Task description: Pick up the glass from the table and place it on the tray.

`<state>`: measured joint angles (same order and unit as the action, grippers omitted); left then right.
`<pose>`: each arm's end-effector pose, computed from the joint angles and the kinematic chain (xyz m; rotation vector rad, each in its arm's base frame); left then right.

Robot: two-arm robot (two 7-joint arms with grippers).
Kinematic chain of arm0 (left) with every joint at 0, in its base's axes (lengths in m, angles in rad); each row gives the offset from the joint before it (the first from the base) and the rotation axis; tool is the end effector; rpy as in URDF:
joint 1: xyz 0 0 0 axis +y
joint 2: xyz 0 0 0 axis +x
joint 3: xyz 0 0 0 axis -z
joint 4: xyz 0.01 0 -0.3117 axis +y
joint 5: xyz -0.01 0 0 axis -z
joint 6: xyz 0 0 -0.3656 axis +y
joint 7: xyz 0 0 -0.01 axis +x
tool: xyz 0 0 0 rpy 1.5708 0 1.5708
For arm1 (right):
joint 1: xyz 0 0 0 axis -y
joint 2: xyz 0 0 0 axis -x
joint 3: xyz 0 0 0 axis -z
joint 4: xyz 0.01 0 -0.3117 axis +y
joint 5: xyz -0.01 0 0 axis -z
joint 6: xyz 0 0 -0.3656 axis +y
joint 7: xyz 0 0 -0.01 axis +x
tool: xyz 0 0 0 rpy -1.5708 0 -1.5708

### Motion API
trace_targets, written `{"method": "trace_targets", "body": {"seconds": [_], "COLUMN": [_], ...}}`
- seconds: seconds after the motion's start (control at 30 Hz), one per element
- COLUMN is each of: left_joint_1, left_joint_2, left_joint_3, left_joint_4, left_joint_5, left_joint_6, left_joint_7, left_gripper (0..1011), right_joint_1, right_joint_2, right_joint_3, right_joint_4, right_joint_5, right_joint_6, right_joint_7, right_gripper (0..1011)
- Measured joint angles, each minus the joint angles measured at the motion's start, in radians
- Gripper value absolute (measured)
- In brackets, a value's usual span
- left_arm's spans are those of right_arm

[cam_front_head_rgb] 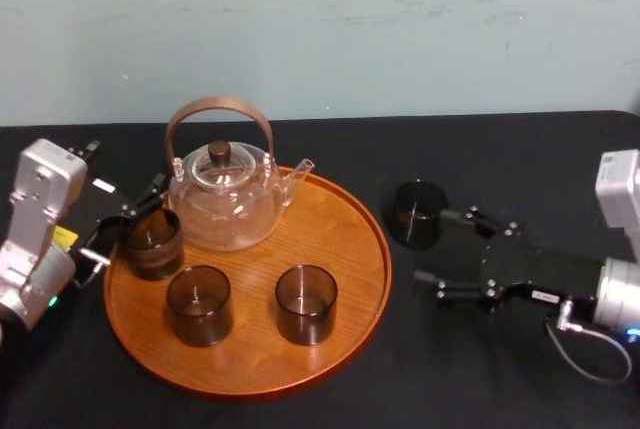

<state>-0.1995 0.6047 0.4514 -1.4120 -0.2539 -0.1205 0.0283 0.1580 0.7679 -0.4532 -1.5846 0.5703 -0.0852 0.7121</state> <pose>0.4153 0.0800 -0.3306 0.3045 -0.2850 1.2480 0.3968 -0.0982 -0.2853 -0.1991 -0.0567 -0.4995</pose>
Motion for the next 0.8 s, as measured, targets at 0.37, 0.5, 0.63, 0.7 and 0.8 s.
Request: {"method": "trace_targets", "body": {"seconds": [0.37,0.5,0.63,0.7,0.8], "left_joint_1": [0.0,0.0,0.0,0.0,0.0], "left_joint_2": [0.0,0.0,0.0,0.0,0.0], "left_joint_3": [0.0,0.0,0.0,0.0,0.0], "left_joint_4": [0.0,0.0,0.0,0.0,0.0], "left_joint_5": [0.0,0.0,0.0,0.0,0.0], "left_joint_6": [0.0,0.0,0.0,0.0,0.0], "left_joint_7": [0.0,0.0,0.0,0.0,0.0], "left_gripper": [1002,1001,1001,1001,1001], "right_joint_1": [-0.05,-0.052,-0.047,-0.041,-0.027], "right_joint_2": [-0.024,-0.041,-0.053,-0.064,-0.084], "right_joint_3": [0.085,0.102,0.107,0.109,0.11], "right_joint_4": [0.0,0.007,0.014,0.023,0.041], "right_joint_5": [0.013,0.005,-0.005,-0.013,-0.033], "right_joint_6": [0.078,0.117,0.138,0.152,0.168], "right_joint_7": [-0.156,-0.2,-0.22,-0.233,-0.251], "right_gripper": [1003,1002,1002,1002,1002]}}
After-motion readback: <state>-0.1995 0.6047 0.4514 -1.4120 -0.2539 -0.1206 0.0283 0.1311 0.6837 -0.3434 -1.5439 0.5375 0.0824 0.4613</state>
